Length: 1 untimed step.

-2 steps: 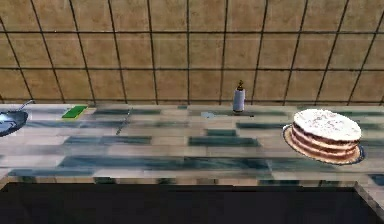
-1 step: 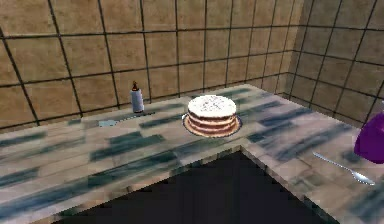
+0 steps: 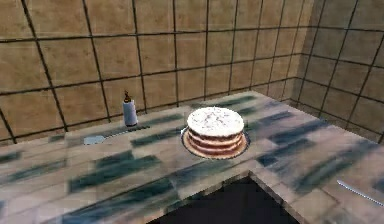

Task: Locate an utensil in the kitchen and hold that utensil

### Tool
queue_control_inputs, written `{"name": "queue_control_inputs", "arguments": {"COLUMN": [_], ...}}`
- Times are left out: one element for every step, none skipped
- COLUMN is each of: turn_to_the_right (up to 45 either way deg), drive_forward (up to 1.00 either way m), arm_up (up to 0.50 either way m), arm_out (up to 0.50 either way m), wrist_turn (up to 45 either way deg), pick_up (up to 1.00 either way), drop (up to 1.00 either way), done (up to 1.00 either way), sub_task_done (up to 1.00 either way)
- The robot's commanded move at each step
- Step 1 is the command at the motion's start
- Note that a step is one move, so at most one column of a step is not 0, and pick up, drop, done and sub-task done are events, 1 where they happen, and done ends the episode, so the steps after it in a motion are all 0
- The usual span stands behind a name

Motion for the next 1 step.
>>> {"name": "queue_control_inputs", "arguments": {"turn_to_the_right": [-45.0], "drive_forward": [0.00], "arm_up": [0.00], "arm_out": [0.00], "wrist_turn": [0.0], "pick_up": [0.00], "drop": [0.00], "done": [0.00], "sub_task_done": [0.00]}}
